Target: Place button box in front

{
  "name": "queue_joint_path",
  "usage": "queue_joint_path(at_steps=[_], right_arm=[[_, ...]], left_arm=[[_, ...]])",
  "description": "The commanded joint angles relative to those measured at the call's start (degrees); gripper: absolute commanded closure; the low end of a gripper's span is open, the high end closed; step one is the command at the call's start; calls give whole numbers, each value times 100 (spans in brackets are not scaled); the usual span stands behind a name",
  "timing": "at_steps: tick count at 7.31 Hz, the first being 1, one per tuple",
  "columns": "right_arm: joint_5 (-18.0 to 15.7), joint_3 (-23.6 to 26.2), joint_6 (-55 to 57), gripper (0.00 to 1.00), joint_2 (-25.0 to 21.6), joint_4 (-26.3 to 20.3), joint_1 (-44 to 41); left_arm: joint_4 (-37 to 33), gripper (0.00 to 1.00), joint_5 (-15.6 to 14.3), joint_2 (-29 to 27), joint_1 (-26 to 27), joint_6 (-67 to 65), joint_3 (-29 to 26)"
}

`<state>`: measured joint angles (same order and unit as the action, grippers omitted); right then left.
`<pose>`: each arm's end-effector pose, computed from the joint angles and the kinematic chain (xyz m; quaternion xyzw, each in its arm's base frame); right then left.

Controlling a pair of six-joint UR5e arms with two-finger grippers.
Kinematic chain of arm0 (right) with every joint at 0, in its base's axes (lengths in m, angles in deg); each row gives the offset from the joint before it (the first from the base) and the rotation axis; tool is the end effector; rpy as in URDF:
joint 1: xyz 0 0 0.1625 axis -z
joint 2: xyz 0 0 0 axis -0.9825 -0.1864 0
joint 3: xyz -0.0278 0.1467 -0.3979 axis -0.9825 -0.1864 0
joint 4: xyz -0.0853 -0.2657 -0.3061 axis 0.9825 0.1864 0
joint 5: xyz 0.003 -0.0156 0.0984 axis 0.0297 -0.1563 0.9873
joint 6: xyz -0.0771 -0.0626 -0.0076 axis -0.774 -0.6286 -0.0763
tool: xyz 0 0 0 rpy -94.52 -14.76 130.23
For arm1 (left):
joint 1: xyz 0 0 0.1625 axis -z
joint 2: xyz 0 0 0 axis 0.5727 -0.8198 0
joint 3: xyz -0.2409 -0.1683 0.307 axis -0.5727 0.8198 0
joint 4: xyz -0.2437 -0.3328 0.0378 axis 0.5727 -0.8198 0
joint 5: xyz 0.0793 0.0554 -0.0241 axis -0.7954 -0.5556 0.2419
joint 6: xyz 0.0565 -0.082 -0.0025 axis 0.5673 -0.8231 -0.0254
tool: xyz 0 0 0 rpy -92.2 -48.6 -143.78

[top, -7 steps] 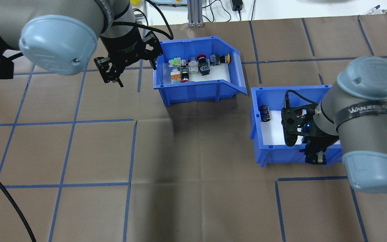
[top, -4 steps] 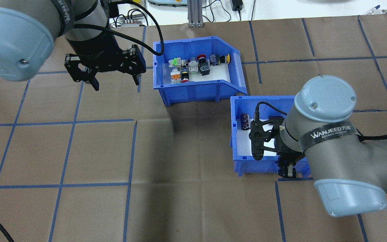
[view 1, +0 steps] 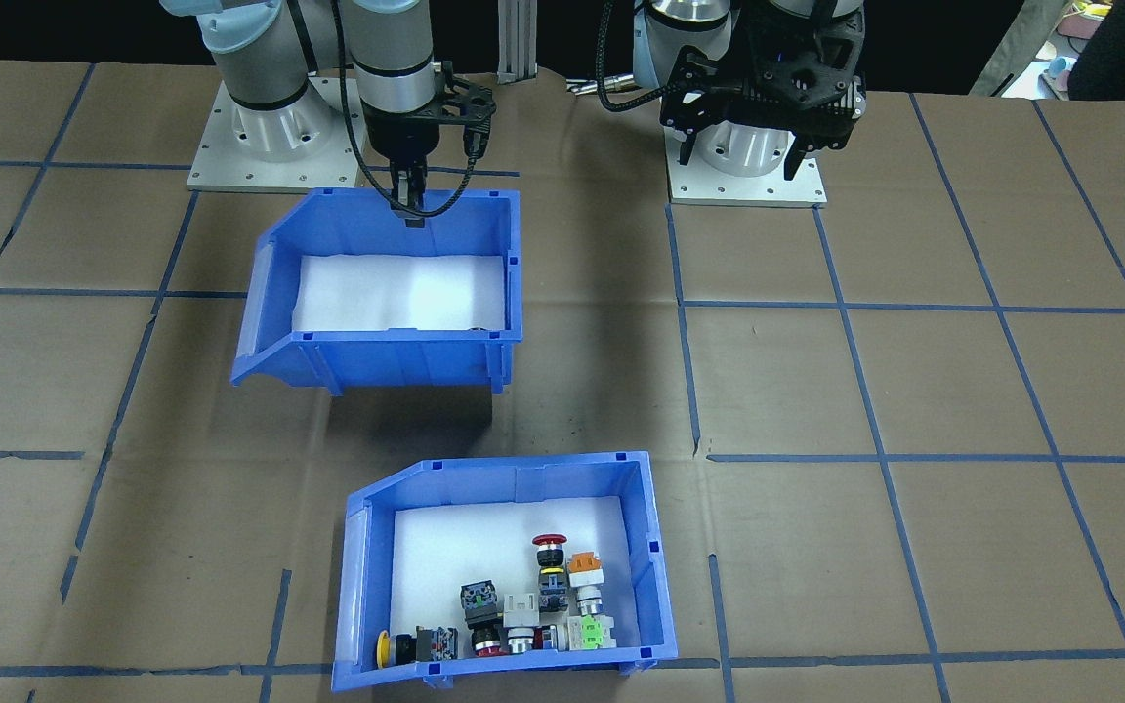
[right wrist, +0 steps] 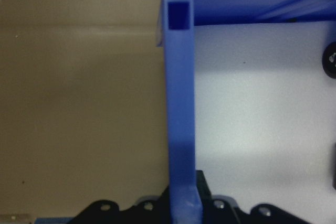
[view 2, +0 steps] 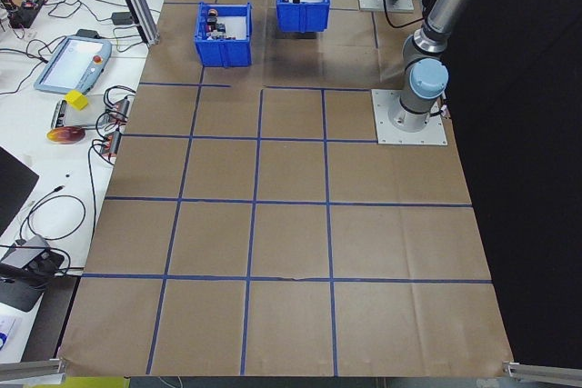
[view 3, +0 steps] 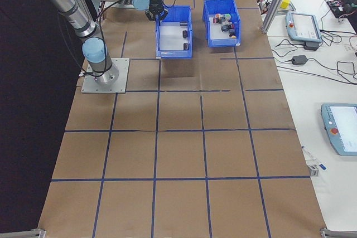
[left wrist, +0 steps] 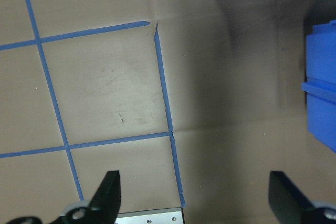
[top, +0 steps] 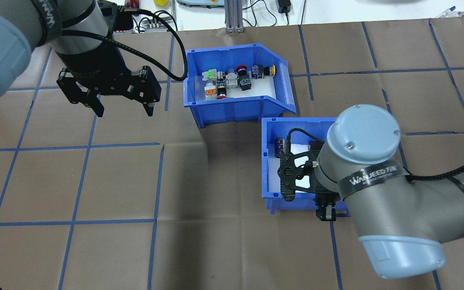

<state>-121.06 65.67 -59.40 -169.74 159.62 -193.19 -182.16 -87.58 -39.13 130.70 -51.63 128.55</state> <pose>0.2741 -0.2995 0.3228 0.7069 -0.7066 0.0156 0.0286 -0.1792 -0.4322 0.5264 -0.0826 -0.9960 -0.0336 0.0075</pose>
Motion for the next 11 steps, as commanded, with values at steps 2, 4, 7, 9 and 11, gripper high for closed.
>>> queue_joint_path(at_steps=[2,4,7,9,11], right_arm=[[-66,-4,752,93,889,996,-814],[-13,5,1014,93,917,981,-832],[21,5,1078,17,926,989,-885],[-74,-47,1070,0,768,937,-833],[-75,-65,1026,0,243,753,-509]], left_arm=[[107,1,375,406,-93,292,375],[123,1,216,311,-172,319,323],[61,1,58,381,-444,363,349],[70,1,58,399,-445,363,349],[61,1,58,399,-445,355,358]])
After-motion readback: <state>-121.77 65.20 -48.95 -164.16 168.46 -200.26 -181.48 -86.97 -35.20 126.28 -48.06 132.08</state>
